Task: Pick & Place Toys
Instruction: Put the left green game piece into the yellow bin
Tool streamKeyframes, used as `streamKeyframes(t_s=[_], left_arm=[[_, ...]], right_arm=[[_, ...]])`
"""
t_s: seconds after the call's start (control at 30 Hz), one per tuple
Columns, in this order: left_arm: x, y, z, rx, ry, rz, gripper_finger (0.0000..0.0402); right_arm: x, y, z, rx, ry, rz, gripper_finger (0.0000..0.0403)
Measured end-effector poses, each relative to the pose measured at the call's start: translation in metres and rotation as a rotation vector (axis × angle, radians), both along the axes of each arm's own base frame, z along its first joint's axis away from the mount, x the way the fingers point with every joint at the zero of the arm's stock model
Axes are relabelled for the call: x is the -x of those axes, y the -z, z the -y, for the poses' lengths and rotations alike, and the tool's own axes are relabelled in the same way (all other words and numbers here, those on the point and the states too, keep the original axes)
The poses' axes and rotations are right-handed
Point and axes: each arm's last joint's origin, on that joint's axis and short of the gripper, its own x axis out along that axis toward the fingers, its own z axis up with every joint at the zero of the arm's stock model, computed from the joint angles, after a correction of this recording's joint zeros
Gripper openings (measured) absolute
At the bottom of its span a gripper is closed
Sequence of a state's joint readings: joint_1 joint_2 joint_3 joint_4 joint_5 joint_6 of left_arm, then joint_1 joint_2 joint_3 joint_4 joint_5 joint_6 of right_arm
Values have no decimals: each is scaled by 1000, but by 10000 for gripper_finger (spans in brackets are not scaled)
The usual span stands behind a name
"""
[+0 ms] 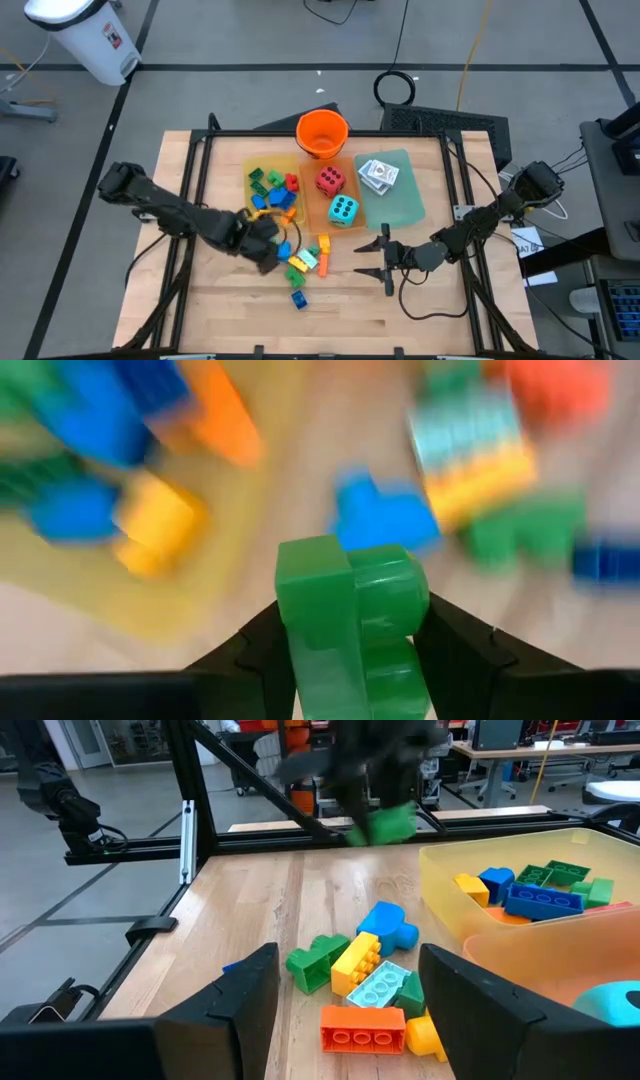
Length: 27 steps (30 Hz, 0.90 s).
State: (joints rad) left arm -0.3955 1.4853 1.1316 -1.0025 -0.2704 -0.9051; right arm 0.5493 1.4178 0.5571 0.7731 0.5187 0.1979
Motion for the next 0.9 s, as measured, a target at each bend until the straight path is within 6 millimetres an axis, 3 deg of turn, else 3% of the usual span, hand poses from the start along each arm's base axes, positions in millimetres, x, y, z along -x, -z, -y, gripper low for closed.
streamKeyframes(t_s=[0.17, 0.3, 0.57, 0.9], left_arm=[[-10, -26, -26, -168, -65, 142, 177], [-17, -33, -51, -293, -119, 166, 180], [-27, -34, -110, -354, -233, 150, 169], [-23, -24, -176, -356, -410, 166, 170]], right_arm=[[0, 0, 0, -8, 1, 0, 210], [0, 0, 0, -26, 4, 0, 210], [0, 0, 0, -24, 4, 0, 210], [0, 0, 0, -17, 3, -2, 210]])
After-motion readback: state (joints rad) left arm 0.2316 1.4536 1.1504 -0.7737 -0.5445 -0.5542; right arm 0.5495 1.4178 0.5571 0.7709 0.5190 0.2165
